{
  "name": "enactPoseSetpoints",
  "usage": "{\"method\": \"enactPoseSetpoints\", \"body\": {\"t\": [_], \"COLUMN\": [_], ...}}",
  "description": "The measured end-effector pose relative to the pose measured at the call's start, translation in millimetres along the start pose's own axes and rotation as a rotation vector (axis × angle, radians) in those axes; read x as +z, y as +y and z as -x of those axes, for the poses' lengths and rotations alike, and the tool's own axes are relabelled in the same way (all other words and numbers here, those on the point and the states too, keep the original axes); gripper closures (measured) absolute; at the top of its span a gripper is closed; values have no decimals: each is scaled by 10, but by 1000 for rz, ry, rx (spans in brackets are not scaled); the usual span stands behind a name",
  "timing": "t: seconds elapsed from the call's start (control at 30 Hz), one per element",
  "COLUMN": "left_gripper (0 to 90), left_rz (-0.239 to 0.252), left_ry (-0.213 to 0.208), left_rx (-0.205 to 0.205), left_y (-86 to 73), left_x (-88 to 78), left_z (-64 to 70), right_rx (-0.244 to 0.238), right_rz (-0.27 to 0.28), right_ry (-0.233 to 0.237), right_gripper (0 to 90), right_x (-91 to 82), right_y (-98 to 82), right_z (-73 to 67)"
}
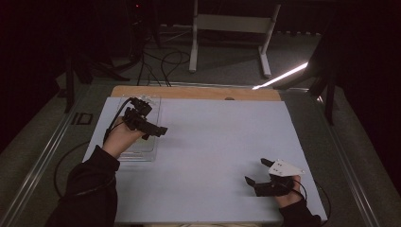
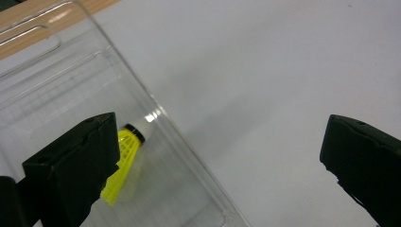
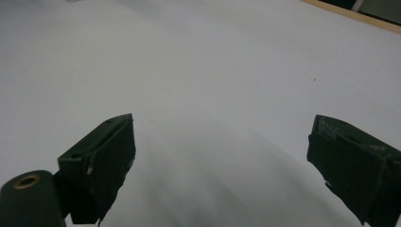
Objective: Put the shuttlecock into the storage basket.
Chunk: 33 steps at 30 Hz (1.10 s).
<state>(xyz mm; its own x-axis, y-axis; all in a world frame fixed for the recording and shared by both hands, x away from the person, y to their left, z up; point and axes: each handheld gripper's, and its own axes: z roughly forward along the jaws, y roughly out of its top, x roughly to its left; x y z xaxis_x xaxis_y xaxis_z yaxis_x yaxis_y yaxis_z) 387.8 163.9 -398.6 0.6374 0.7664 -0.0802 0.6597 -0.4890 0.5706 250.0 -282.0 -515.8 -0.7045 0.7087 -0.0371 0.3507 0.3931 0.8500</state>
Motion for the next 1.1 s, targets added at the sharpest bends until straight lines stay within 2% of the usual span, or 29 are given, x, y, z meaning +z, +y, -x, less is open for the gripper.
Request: {"method": "enactPoseSetpoints", "body": {"t": [0.07, 0.17, 0.43, 0.7, 1.1], "left_gripper": [0, 0, 0, 0, 0], "left_rz": [7, 25, 55, 81, 87], "left_ry": [-37, -61, -108, -164, -210], "left_rx": [6, 55, 117, 160, 200], "left_y": [3, 8, 18, 7, -118], "left_x": [13, 44, 87, 123, 221], "left_z": [22, 78, 197, 362, 570], "right_rx": [1, 0, -1, -1, -1], "right_rz": [0, 0, 3, 2, 4], "right_ry": [0, -2, -4, -4, -6], "right_gripper": [87, 87, 87, 87, 87], "right_x": [0, -2, -8, -14, -23], "right_y": [0, 1, 4, 3, 3], "right_z": [1, 0, -4, -5, -9]}}
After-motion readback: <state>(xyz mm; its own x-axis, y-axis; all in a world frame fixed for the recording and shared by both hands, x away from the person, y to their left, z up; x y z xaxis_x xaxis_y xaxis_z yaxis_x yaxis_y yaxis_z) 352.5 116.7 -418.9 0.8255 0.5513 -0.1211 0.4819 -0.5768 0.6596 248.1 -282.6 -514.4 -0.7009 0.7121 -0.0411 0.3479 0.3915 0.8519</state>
